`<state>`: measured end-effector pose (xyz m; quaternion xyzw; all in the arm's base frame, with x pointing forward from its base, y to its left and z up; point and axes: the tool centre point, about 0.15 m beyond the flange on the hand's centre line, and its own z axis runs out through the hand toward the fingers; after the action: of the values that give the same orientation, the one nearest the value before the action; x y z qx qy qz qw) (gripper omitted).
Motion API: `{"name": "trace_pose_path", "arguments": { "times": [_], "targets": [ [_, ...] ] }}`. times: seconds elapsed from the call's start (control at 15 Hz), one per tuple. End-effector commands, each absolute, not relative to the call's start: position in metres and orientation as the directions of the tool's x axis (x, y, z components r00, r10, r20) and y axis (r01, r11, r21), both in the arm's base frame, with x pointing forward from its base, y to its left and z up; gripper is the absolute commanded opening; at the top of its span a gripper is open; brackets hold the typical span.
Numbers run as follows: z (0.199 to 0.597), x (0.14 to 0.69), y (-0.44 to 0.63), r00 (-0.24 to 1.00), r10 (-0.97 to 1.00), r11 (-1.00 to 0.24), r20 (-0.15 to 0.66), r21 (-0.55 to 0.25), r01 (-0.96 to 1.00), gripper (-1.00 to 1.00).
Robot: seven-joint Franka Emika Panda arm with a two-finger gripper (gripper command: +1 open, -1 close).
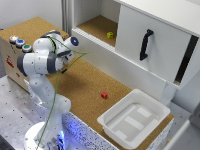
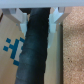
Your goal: Open the drawer
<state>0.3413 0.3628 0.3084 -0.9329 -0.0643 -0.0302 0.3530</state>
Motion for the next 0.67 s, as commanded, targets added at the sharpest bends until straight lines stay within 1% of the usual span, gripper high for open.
{"name": "trace_pose_path", "arguments": {
  "times": [0.0, 0.33, 0.6],
  "targets": [
    [0.301, 0.350, 0.355, 0.992, 0.096, -0.778, 0.086, -0.615, 0.128, -1.00],
    [0.290, 0.353, 0.332, 0.993, 0.089, -0.756, 0.081, -0.644, 0.121, -1.00],
    [0.287, 0.358, 0.316, 0.992, 0.093, -0.756, 0.083, -0.643, 0.125, -1.00]
  ]
}}
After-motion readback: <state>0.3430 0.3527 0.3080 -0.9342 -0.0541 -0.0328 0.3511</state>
